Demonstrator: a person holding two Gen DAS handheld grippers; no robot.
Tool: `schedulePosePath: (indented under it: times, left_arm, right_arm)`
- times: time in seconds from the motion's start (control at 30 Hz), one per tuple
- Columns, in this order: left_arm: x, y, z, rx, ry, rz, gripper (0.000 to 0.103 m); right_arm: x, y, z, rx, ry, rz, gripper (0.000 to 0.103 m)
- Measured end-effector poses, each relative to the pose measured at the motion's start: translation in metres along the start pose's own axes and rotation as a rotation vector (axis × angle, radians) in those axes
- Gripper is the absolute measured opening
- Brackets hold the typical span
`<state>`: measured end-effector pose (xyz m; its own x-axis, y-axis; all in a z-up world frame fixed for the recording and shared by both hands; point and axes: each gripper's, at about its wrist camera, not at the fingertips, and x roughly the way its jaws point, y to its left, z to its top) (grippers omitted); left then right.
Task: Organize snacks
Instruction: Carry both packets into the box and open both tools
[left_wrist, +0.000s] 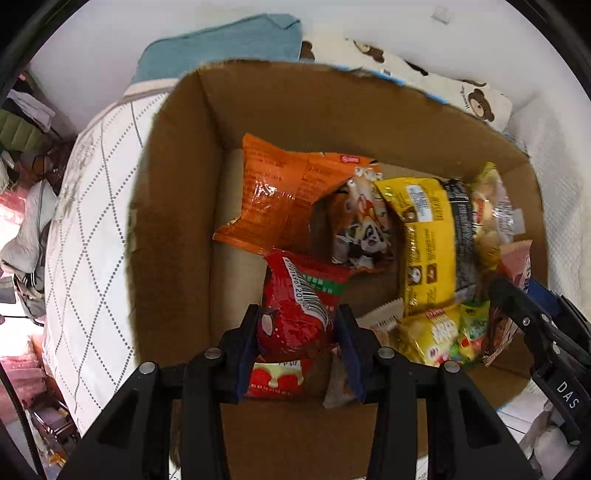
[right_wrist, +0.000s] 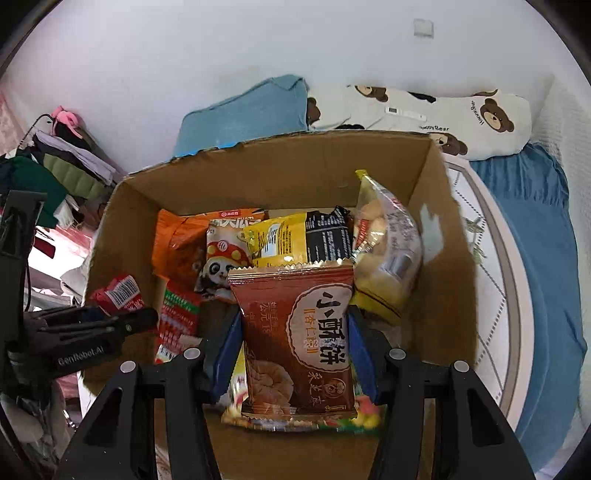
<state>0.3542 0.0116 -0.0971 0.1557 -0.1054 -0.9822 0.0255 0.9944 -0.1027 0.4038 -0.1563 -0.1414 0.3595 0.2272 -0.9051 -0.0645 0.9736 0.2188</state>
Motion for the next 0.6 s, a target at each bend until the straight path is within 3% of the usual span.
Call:
schedulePosePath:
  times: [0.17,0.2,0.27,0.3,0.33,0.37,0.6]
  left_arm:
    - [0.008,0.001,0.005,-0.021,0.013,0.004,0.04]
    - [0.008,0.001,0.006,-0.025,0.014,0.015,0.04]
    - [0.01,0.002,0.007,-0.035,0.017,0.023,0.052]
    - [0.01,0.003,0.007,-0.04,0.021,0.022,0.07]
    - [0.01,0.004,0.008,-0.052,0.023,0.022,0.088]
    - [0.009,0.004,0.009,-0.056,0.017,0.024,0.091]
    - [-0.001,0.002,0.008,-0.048,-0.022,0.05,0.092]
  right_arm:
    - [0.016,0.002,0.012,0.0,0.027,-0.016,0.058]
    - [0.022,0.001,0.014,-0.001,0.048,-0.028,0.063]
    - [0.025,0.001,0.014,-0.006,0.063,-0.039,0.082]
    - [0.027,0.001,0.014,-0.01,0.07,-0.043,0.094]
    - [0.028,0.002,0.013,-0.015,0.075,-0.061,0.097]
    - [0.028,0.002,0.012,-0.021,0.078,-0.068,0.097]
    - [0.024,0.002,0.006,-0.022,0.093,-0.097,0.097]
